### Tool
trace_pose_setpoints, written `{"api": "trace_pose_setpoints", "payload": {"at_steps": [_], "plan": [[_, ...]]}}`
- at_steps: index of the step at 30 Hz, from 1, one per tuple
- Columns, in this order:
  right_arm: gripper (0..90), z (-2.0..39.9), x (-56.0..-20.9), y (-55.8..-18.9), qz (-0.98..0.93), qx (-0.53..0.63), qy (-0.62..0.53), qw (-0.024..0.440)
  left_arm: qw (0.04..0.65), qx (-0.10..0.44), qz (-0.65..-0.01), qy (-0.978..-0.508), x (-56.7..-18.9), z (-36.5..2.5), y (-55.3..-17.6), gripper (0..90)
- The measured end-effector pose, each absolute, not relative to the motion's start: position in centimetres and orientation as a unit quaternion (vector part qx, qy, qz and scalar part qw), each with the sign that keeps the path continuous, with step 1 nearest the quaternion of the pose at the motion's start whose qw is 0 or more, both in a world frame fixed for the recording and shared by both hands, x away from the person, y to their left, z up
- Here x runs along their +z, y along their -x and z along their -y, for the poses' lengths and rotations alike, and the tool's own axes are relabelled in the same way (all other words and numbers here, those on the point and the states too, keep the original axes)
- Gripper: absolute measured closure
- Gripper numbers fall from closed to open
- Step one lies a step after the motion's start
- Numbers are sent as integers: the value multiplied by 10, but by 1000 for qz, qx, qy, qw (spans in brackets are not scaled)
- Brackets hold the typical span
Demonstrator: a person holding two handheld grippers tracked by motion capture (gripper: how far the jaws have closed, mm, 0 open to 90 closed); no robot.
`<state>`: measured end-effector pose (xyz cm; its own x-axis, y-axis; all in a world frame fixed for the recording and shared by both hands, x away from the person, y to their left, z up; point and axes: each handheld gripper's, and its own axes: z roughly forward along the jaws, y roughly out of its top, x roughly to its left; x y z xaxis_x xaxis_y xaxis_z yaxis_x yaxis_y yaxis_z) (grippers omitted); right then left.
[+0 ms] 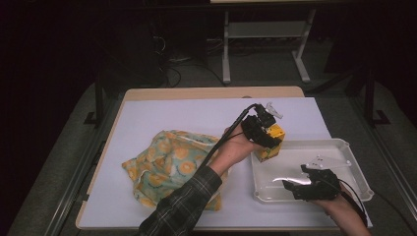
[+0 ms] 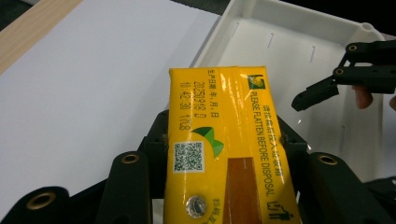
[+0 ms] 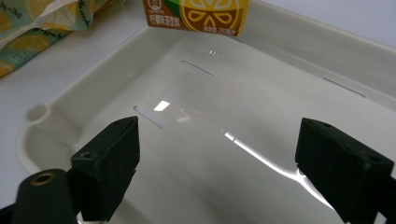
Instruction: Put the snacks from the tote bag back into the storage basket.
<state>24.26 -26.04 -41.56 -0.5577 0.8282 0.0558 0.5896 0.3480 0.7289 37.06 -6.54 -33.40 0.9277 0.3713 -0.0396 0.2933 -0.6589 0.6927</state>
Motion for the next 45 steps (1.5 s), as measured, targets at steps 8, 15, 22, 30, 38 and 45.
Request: {"api": "trace_pose_setpoints", "payload": {"at_steps": [8,15,22,30,38,45], "plan": [[134,261,-416,-243,-804,364,-440,165,371,56,-193,-907,-347,78,-377,521],[134,261,-416,-243,-803,365,-443,164,362,60,-197,-909,-357,85,-383,520],[134,262,-416,-243,-801,366,-444,163,351,70,-212,-909,-371,90,-390,519],[134,263,-416,-244,-801,365,-446,161,346,73,-208,-912,-378,92,-390,517],[134,263,-416,-244,-802,365,-445,162,335,83,-194,-918,-378,93,-388,505],[134,262,-416,-244,-802,365,-444,162,328,74,-189,-923,-374,88,-388,399]]}}
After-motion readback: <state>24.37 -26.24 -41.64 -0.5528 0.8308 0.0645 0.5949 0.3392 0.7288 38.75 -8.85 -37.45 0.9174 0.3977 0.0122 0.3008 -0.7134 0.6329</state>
